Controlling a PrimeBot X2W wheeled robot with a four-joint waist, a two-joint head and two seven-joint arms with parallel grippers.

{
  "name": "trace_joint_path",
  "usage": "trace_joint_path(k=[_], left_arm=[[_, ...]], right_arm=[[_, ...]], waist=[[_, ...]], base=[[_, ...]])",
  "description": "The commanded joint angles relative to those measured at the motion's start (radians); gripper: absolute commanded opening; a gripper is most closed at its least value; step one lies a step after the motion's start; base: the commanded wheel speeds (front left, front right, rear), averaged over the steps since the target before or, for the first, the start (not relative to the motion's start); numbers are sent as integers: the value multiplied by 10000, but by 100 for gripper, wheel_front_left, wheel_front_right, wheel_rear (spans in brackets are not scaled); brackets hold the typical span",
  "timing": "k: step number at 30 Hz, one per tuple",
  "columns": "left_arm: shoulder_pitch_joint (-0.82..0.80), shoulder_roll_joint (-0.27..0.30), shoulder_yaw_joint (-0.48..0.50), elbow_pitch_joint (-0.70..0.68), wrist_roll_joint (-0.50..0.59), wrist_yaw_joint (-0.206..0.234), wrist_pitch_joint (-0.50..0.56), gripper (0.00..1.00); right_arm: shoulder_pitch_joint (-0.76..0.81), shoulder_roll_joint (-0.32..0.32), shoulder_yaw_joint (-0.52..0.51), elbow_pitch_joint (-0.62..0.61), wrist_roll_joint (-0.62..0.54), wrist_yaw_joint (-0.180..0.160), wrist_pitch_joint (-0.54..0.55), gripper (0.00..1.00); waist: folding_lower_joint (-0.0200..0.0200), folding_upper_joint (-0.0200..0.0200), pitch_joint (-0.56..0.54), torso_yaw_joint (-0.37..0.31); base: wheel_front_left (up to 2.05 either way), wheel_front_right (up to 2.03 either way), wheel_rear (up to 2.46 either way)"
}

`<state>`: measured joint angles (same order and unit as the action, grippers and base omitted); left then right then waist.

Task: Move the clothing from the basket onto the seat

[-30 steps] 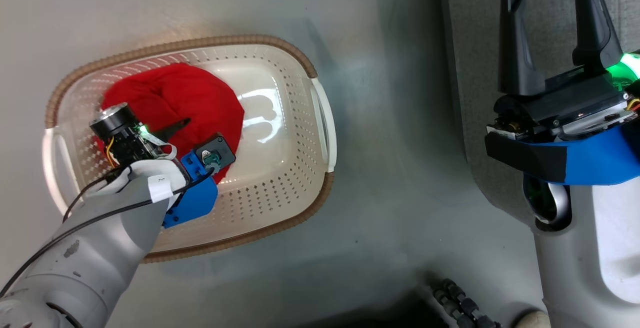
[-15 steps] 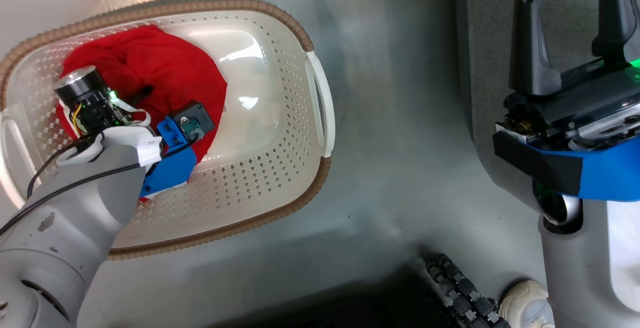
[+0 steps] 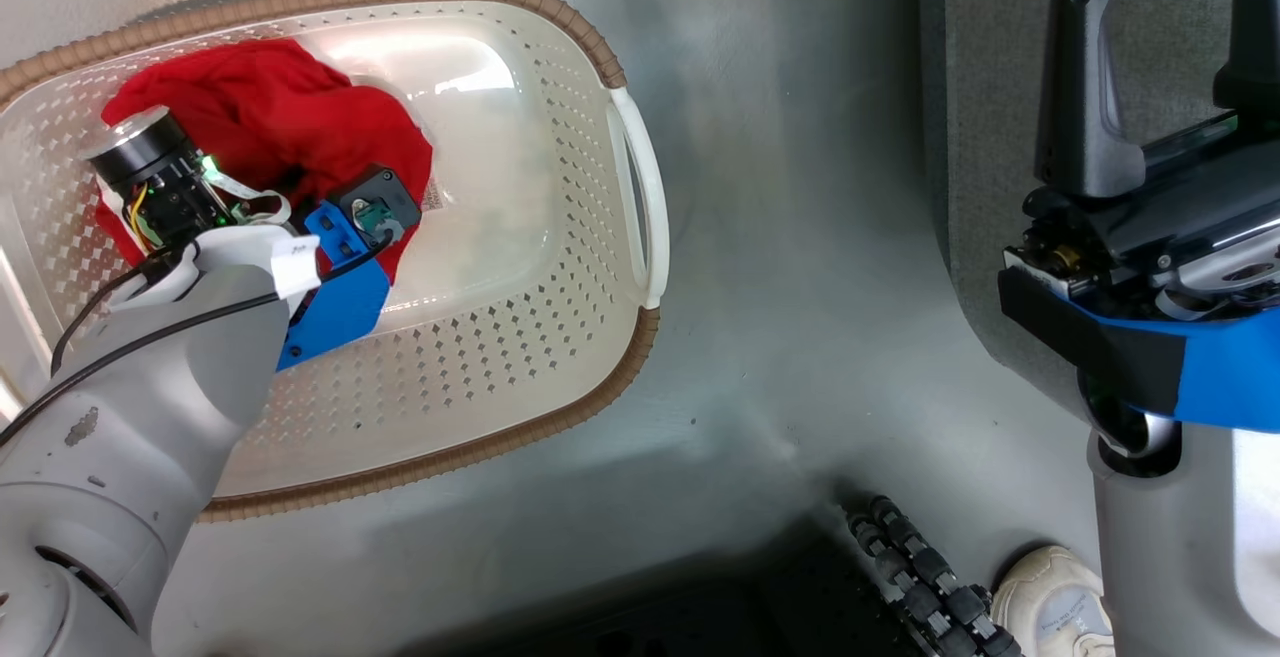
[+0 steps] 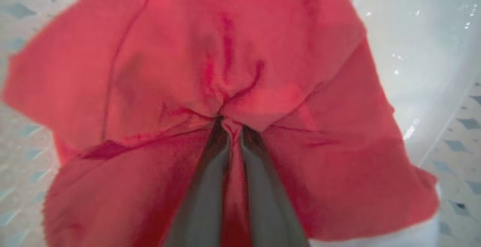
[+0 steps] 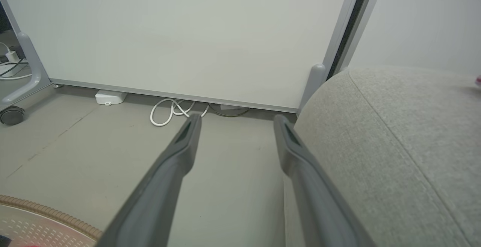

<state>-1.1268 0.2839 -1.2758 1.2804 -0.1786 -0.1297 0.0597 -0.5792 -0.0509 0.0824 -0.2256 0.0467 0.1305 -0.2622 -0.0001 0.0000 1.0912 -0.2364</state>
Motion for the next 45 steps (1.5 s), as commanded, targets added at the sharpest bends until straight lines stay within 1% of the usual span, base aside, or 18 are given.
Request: trace_joint_path(k=[1,5,10,15,25,31,35,38,45], left_arm=[[60,55,-44,109,-202,-7,56,0],[55,-75,-43,85,-384,-7,-99,0],[172,-368,-49,-34,-586,-7,-354,0],[444,-716,-41,-213,-994,-7,-942,0],[1009,-1510,19,-590,-1916,-7,-2361,0],[1316,-1794,197,-854,-2590,-7,-3005,0],[1533,-1851,403,-1154,-2937,-7,-3208,0],[1697,-1814,750,-1576,-3216,-3,-3254,0],[2372,-1311,1911,-3364,-3390,276,-3260,0]], right_arm=[[-84,9,-21,-62,-13,5,-42,100],[-48,9,-61,-27,-58,5,-42,100],[-58,9,-127,199,-106,5,-42,100],[-98,9,-163,472,-63,5,-42,100],[224,8,-336,970,-203,5,-42,100],[645,6,-477,1272,-301,5,-42,100],[978,6,-483,1509,-367,5,-42,100],[1234,1,-478,1659,-385,5,-43,100],[1876,-106,-533,2013,-331,5,-43,100]], waist=[[1,0,-56,19],[1,0,-168,73],[1,0,-509,199],[1,0,-1027,399],[1,0,-2476,849],[1,0,-3640,1228],[1,0,-4496,1480],[1,0,-5131,1641],[1,0,-6522,1902]], base=[[0,0,0],[0,0,0],[0,0,0],[0,0,0],[0,0,0],[0,0,0],[0,0,0],[0,0,0],[0,0,0]])
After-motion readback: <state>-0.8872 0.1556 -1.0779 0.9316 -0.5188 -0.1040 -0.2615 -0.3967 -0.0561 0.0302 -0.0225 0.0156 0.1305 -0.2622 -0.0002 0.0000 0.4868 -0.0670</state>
